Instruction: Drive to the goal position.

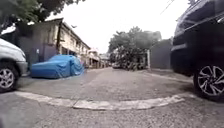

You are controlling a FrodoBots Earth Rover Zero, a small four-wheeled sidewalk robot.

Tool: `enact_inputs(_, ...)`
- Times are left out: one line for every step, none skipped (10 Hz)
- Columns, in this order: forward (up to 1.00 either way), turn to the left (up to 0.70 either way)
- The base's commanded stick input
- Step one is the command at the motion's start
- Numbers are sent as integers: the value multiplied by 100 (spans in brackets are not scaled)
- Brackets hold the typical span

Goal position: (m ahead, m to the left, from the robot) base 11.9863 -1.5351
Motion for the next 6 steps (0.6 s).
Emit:
enact_inputs(100, 0)
enact_inputs(100, 0)
enact_inputs(100, 0)
enact_inputs(100, 0)
enact_inputs(100, 0)
enact_inputs(100, 0)
